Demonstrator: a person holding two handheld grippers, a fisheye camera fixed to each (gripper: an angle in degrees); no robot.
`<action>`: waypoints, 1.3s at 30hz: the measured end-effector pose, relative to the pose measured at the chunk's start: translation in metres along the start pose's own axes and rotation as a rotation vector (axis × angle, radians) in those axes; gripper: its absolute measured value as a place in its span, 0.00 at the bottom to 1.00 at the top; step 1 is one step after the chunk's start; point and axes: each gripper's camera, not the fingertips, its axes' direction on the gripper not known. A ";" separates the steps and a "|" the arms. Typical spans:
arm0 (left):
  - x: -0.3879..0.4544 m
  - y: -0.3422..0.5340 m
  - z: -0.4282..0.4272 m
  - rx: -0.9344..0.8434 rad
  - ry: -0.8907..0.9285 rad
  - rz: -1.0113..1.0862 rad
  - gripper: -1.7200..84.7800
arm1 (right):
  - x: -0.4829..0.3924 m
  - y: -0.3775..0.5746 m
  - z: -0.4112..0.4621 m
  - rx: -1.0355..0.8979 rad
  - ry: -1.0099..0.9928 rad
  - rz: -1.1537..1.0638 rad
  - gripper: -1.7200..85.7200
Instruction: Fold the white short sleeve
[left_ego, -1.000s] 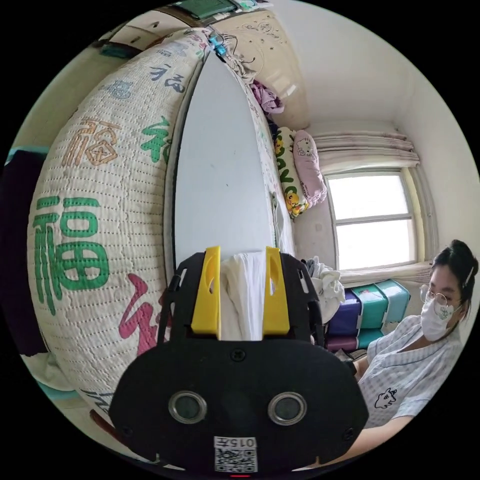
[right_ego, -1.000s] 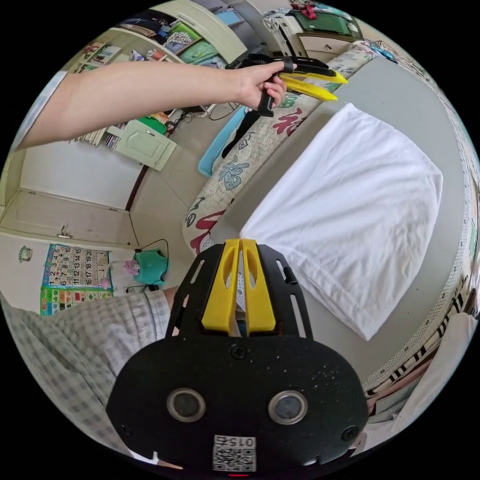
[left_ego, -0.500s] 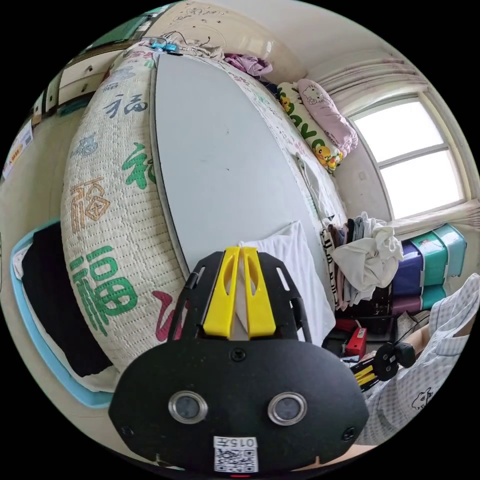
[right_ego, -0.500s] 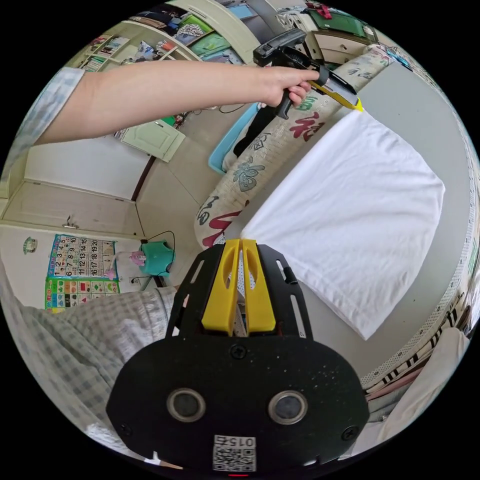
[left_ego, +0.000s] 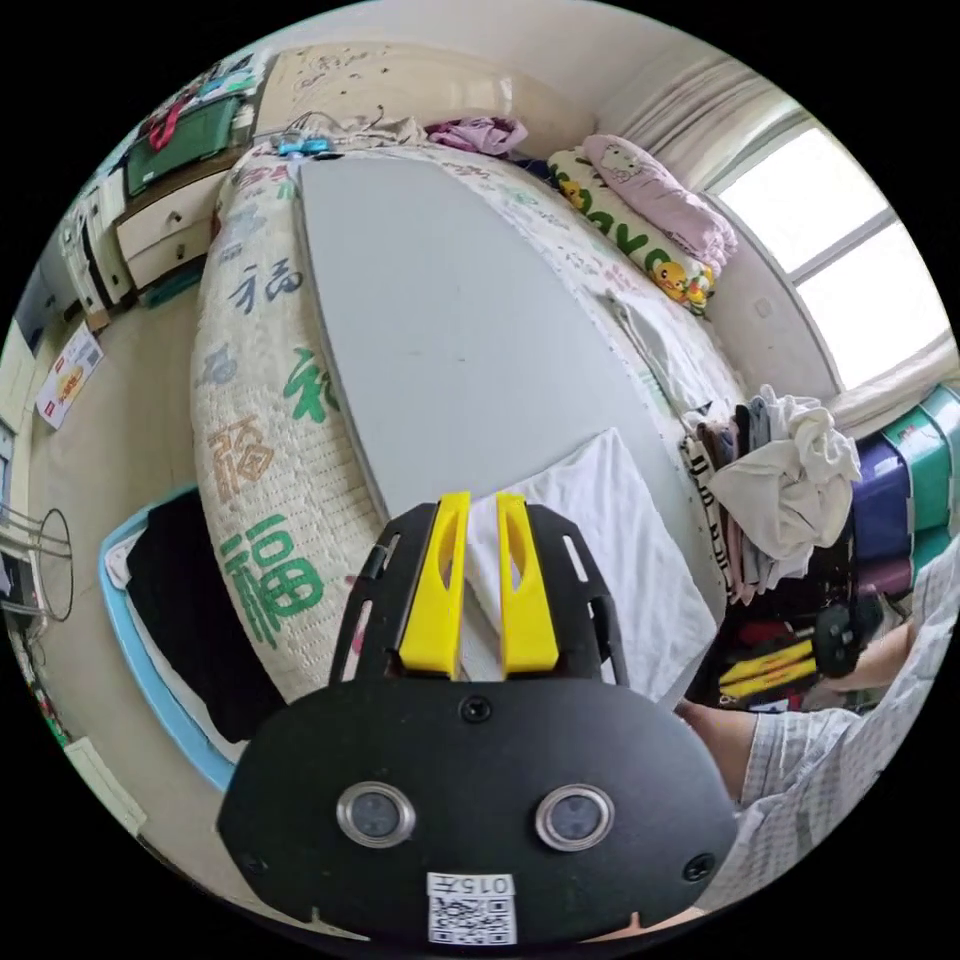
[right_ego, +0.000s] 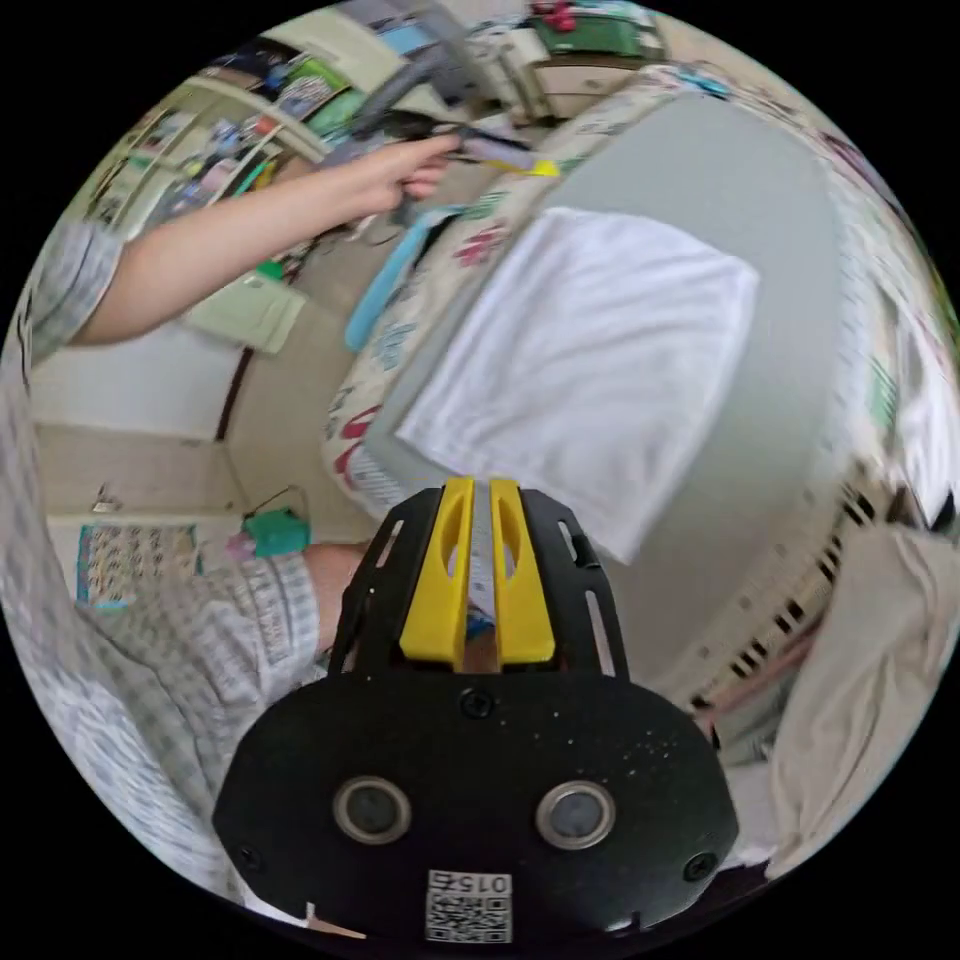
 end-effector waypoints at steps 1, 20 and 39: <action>0.008 -0.005 0.002 0.000 0.020 0.023 0.08 | 0.013 0.001 -0.003 0.004 0.007 0.038 0.07; 0.085 -0.073 0.114 -0.264 0.055 0.121 0.02 | 0.063 -0.010 0.011 -0.108 -0.063 0.141 0.03; -0.026 0.084 -0.023 0.093 0.079 -0.255 0.18 | 0.184 -0.173 -0.098 0.246 -0.213 0.159 0.15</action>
